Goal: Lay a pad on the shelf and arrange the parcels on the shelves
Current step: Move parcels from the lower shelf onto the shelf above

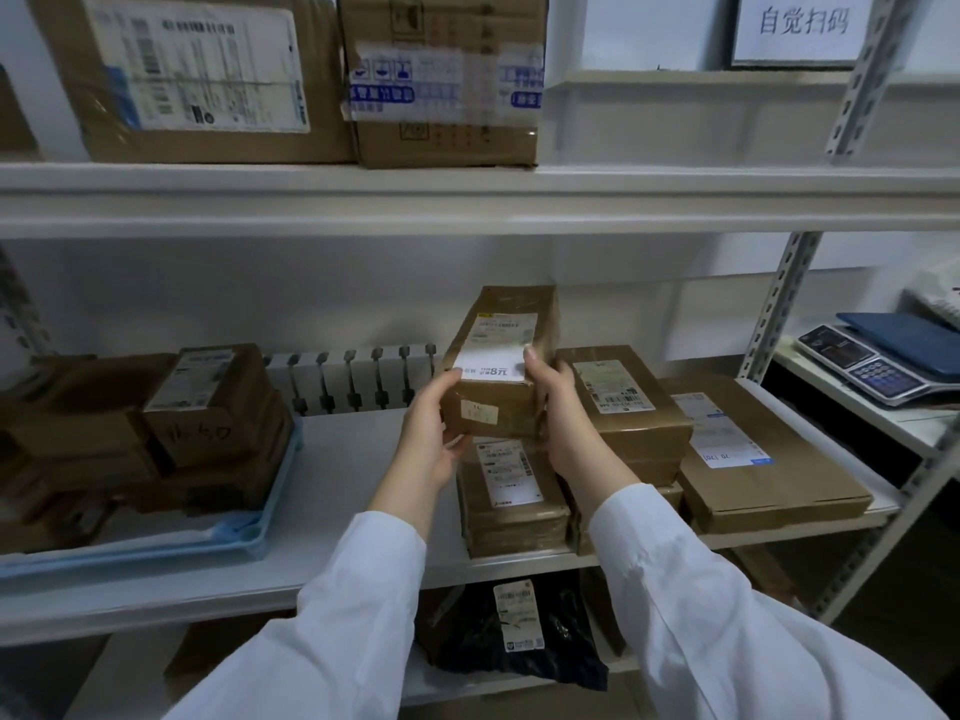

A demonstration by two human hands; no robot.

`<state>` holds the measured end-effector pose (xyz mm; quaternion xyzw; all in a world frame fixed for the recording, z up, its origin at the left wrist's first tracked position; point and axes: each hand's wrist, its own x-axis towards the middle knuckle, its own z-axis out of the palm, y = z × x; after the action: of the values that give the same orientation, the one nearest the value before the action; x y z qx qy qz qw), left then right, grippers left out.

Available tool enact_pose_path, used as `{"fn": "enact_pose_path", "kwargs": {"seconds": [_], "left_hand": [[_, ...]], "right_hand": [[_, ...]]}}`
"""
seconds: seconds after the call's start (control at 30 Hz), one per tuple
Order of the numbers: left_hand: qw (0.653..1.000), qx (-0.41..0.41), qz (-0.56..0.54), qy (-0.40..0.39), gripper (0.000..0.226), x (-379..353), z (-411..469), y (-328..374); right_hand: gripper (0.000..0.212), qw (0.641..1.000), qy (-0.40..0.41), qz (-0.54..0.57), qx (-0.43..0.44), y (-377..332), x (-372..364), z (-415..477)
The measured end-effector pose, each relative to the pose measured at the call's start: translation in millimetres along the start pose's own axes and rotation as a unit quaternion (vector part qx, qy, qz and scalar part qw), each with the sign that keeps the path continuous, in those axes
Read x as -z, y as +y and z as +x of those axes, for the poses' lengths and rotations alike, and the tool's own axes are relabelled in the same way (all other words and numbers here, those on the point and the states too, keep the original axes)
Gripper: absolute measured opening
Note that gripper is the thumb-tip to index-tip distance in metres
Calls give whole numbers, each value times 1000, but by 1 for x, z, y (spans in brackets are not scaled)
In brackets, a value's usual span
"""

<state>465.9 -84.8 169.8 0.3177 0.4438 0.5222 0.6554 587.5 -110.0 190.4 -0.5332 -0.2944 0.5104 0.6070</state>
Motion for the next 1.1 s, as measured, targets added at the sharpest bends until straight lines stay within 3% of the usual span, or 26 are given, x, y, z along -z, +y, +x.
{"fn": "enact_pose_path", "kwargs": {"seconds": [0.2,0.37,0.53,0.8,0.97,1.1], "left_hand": [[995,-41,67,-57,23,-12,-26,37],[987,-99,77,-96,30,-24,-46,66],[977,-136,66,-152,52,-31,-64,84],[970,-154,75,-171,49,-34,-85,94],[972,-168,56,-156,38,-42,-93,104],[959,-190,-14,-209,46,-55,-102,113]], "right_hand": [[82,988,131,34,79,-21,-11,-32],[85,968,168,105,153,-39,-20,-62],[87,961,172,146,160,-49,-29,-87],[88,961,168,155,158,-49,-35,-122],[90,942,140,147,269,-57,-38,-143],[86,911,124,110,379,-81,-33,-147]]}}
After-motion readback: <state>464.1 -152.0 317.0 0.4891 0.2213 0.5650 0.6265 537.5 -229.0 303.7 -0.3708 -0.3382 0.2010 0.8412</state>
